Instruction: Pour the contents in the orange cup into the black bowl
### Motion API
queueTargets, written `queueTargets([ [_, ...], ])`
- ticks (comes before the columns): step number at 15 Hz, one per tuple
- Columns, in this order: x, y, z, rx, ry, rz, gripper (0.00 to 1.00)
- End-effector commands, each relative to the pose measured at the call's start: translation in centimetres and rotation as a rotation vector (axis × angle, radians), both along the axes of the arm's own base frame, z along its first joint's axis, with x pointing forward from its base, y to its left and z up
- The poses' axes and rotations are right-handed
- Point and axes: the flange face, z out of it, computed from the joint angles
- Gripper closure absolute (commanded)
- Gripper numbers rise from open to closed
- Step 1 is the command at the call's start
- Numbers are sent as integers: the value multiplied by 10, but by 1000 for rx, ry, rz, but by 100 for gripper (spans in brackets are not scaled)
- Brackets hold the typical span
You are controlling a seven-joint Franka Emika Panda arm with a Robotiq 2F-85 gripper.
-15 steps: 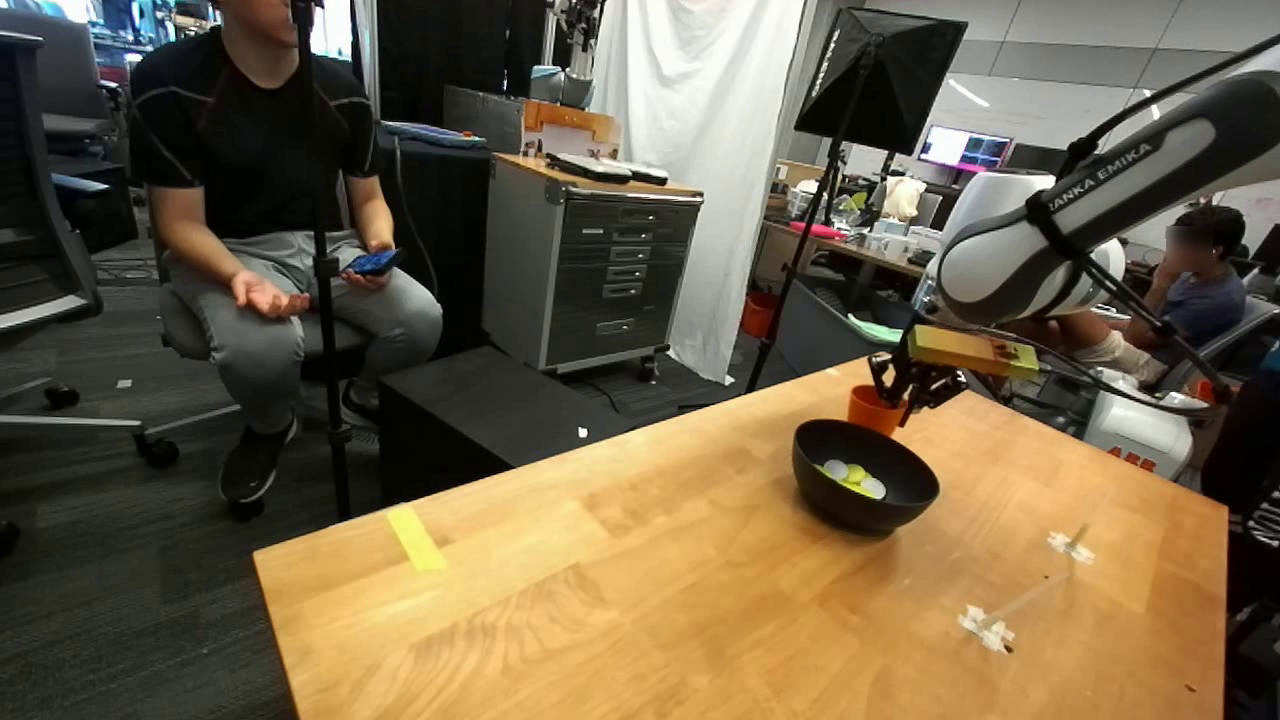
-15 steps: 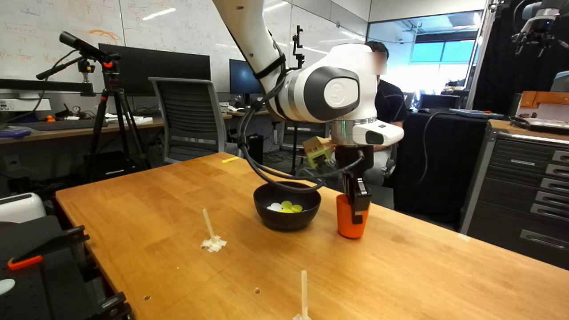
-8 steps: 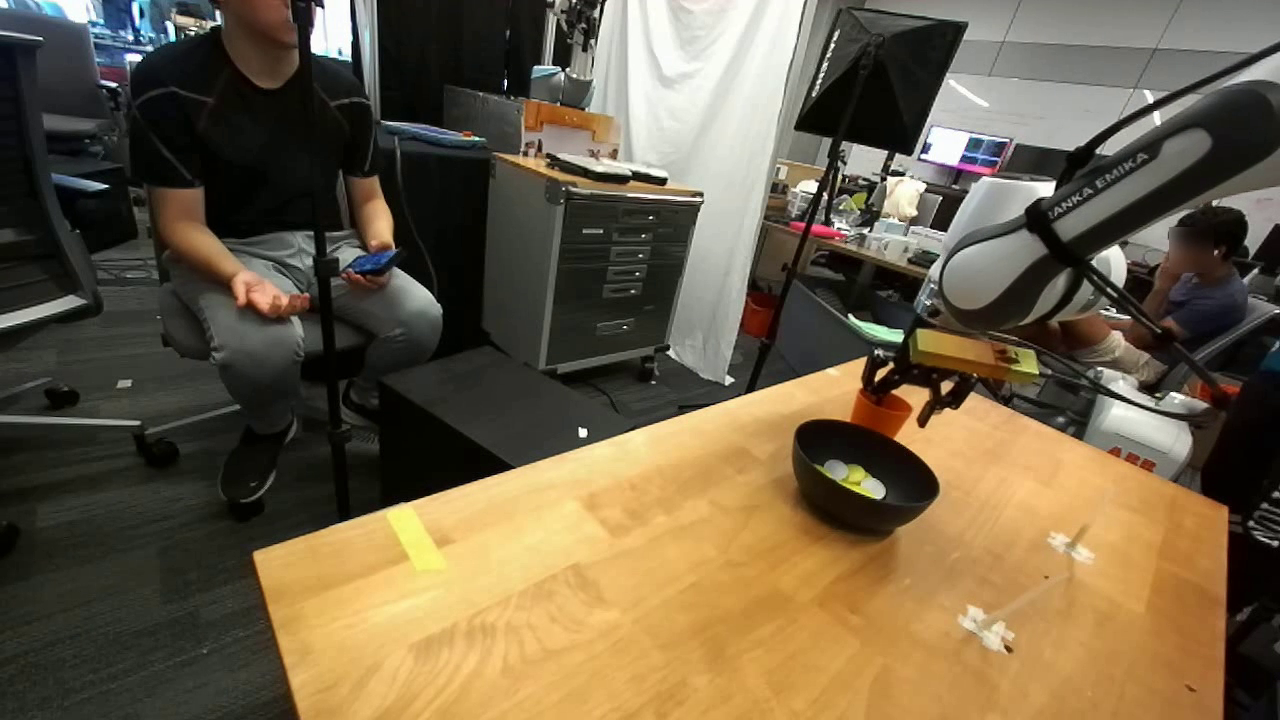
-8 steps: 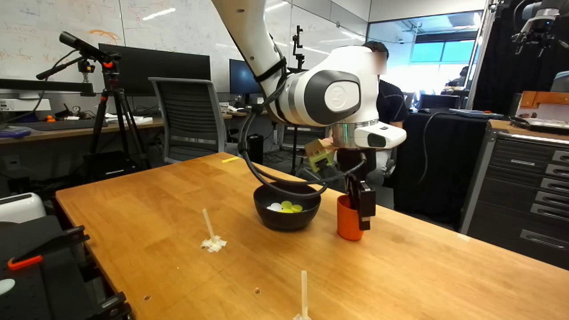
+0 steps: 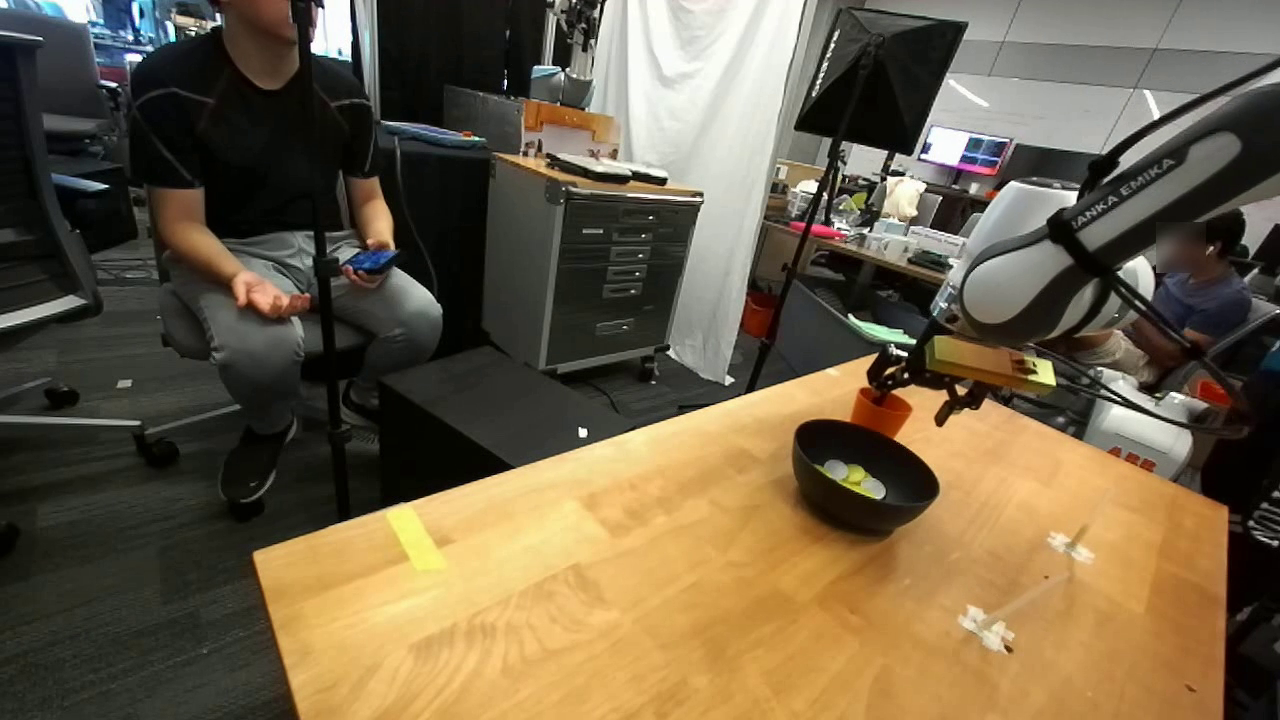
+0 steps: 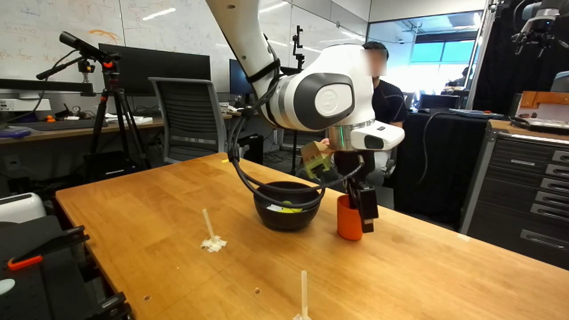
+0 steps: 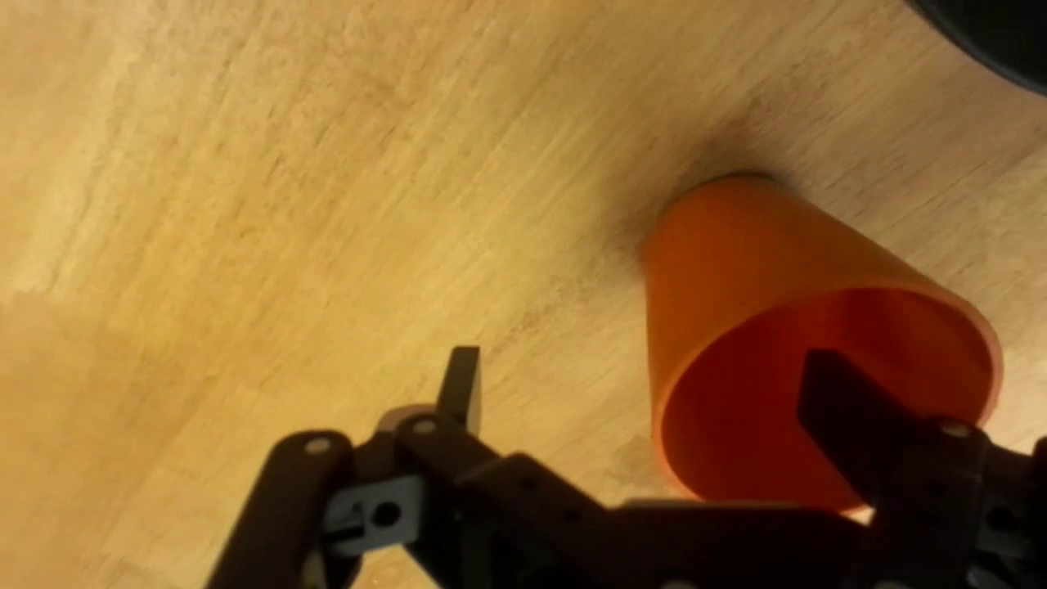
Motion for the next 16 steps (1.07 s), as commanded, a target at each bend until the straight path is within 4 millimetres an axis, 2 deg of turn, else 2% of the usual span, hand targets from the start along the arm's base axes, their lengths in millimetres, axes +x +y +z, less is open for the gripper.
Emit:
queueTargets([
  [1, -34, 5, 21, -8, -39, 56, 0],
  [6, -77, 6, 50, -22, -152, 103, 0],
  [10, -102, 10, 73, -19, -216, 122, 0],
  [12, -113, 15, 74, -28, -167, 185, 0],
  [16, -134, 28, 63, -52, 32, 342, 0],
])
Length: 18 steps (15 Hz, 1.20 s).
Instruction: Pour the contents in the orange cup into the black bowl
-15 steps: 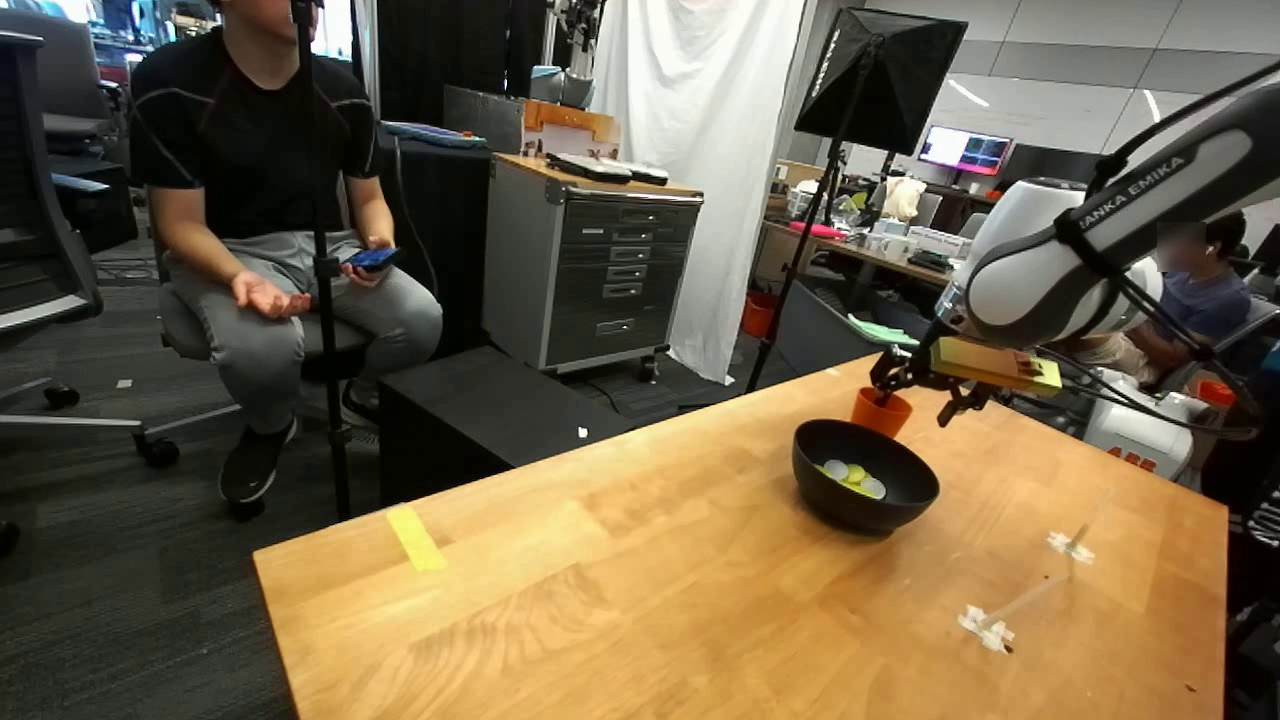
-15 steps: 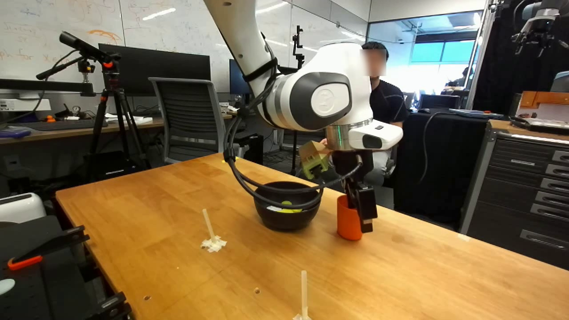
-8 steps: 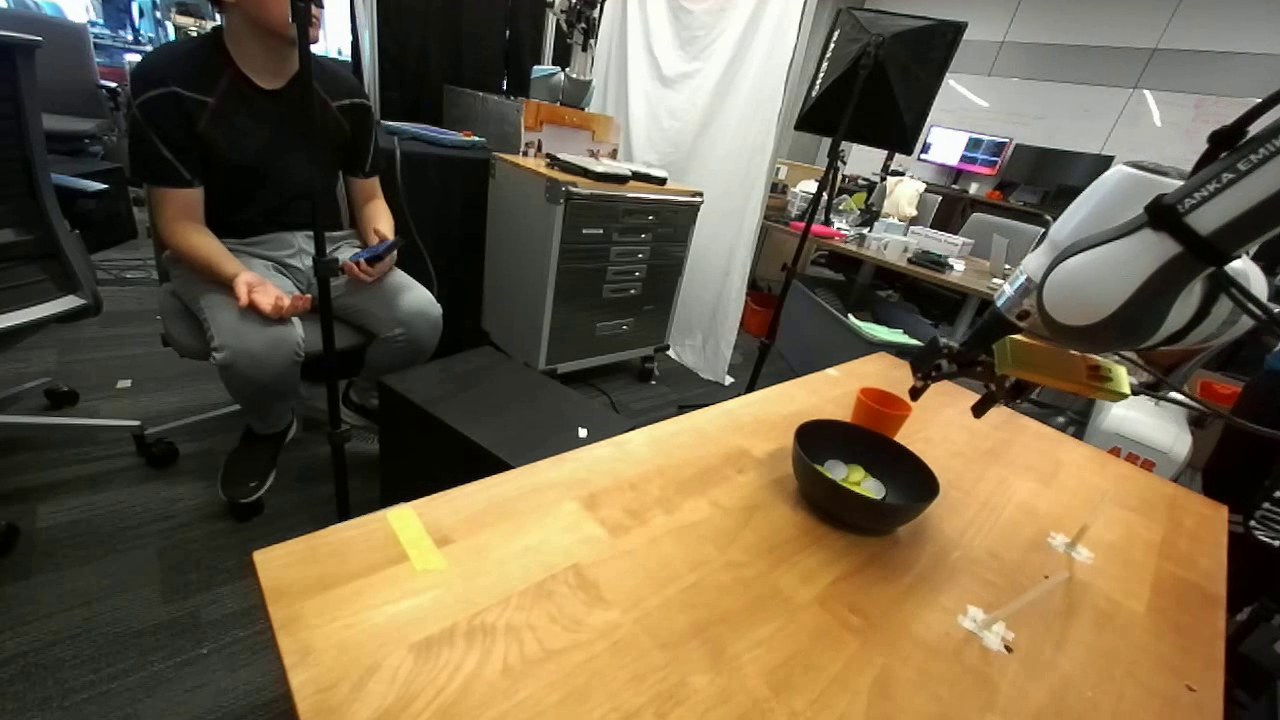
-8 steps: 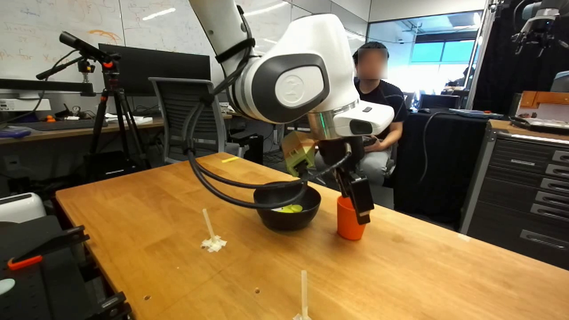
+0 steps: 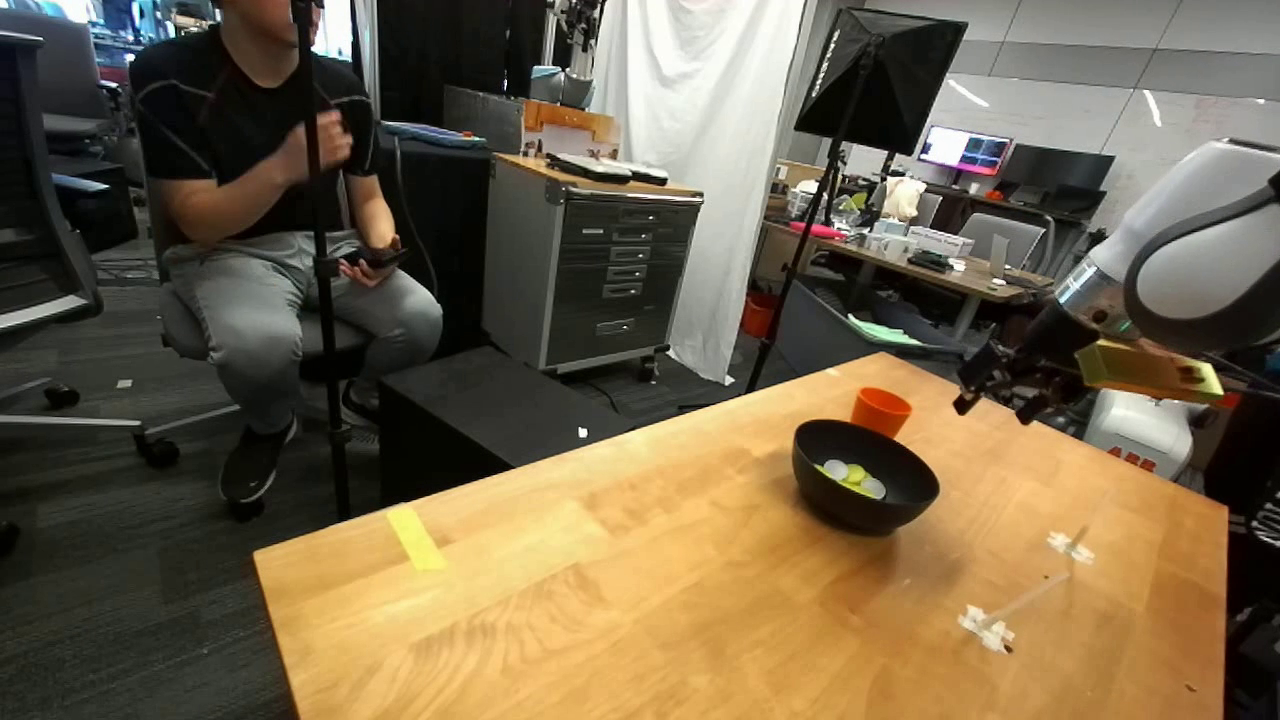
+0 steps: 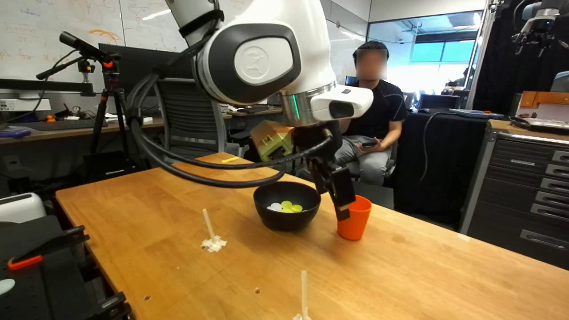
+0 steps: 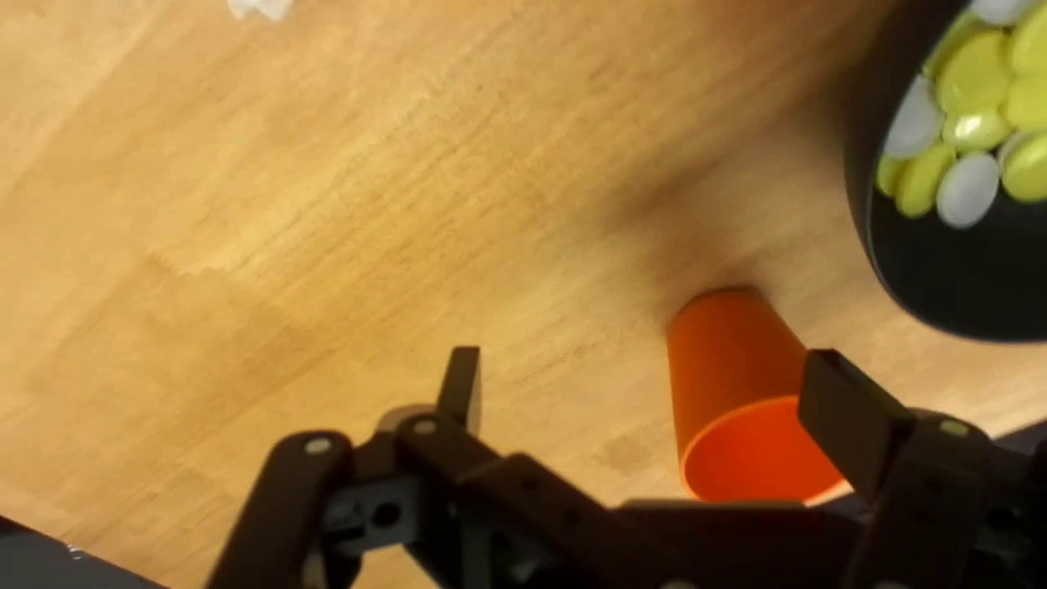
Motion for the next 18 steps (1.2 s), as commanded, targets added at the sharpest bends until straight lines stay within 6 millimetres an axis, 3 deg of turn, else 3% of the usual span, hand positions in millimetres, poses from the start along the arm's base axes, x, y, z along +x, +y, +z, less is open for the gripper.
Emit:
queueTargets([
  [1, -24, 13, 6, -45, 150, 132, 0],
  [9, -35, 28, 17, -278, 417, 377, 0],
  [10, -31, 22, 4, -235, 390, 363, 0],
  [18, -32, 22, 0, -237, 401, 365, 0],
])
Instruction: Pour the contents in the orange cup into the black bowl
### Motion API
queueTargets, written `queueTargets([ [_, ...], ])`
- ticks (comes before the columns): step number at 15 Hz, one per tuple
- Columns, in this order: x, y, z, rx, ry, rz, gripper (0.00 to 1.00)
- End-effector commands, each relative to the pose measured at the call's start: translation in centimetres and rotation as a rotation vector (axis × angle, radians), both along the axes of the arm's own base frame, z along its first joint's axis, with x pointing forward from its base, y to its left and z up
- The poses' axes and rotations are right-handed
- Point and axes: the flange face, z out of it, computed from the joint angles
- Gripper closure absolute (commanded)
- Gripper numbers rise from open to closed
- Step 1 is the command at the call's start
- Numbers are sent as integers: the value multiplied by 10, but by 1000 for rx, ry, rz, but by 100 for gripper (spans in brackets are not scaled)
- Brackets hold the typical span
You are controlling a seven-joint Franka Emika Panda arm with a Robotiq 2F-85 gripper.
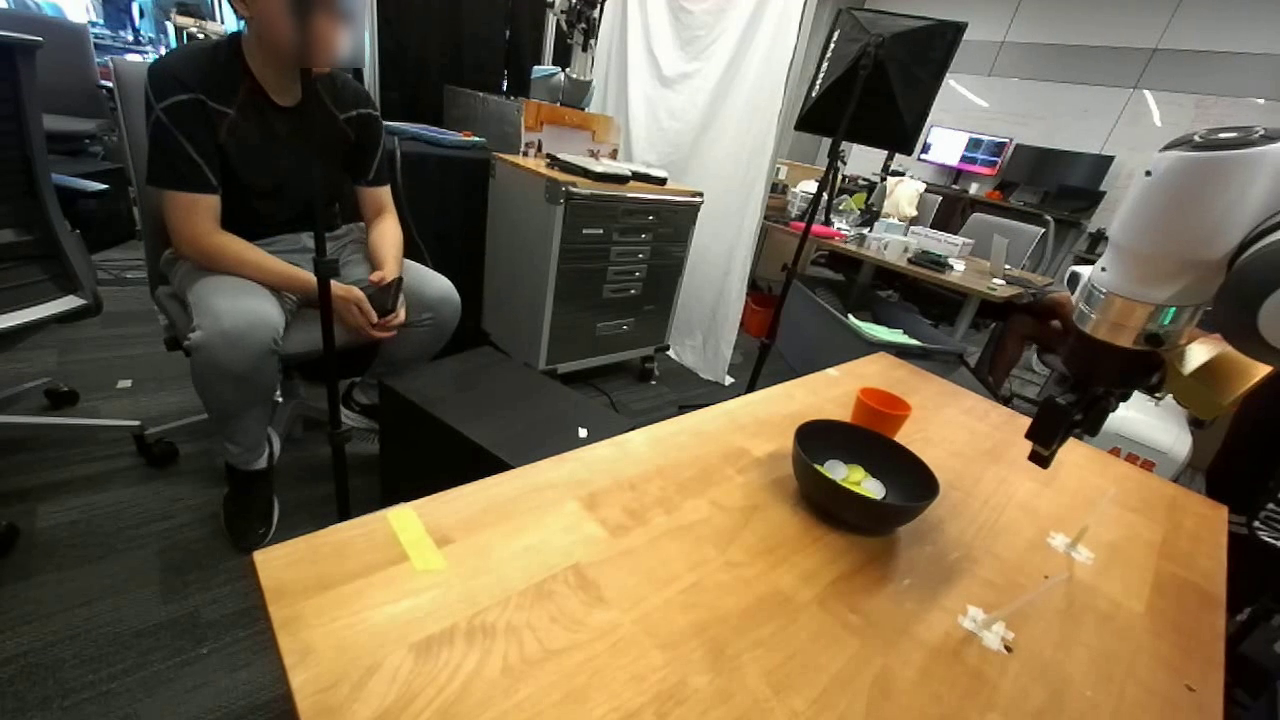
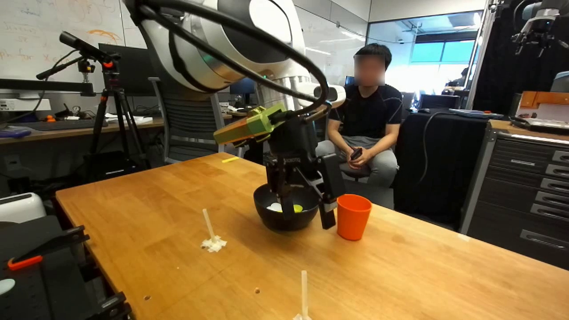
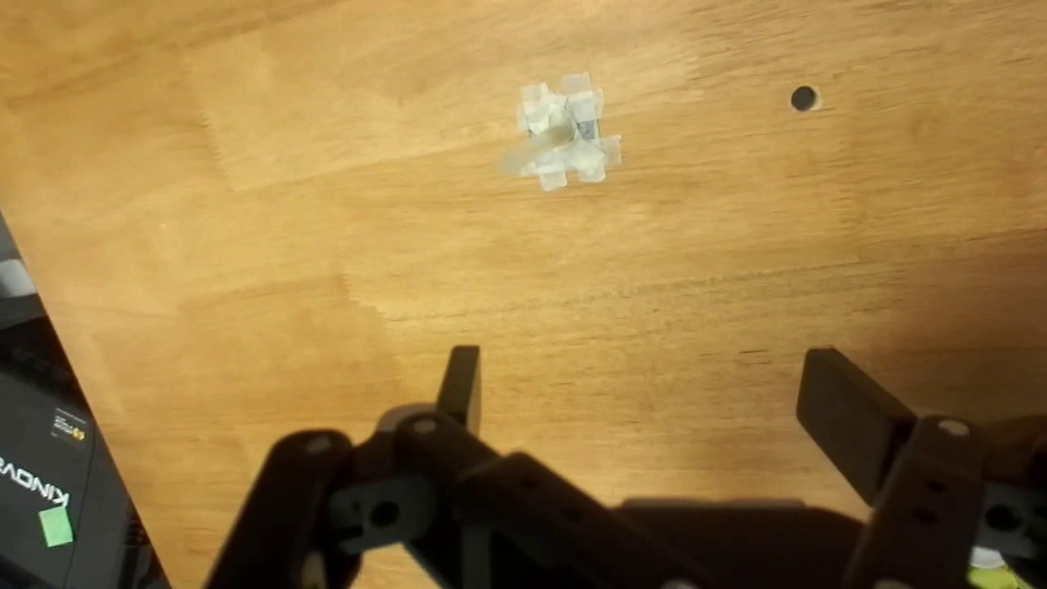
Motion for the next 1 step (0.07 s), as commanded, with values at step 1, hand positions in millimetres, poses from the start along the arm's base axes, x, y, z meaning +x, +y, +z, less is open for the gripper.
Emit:
queueTargets([
  [1, 0, 0, 0, 0, 1, 0, 0],
])
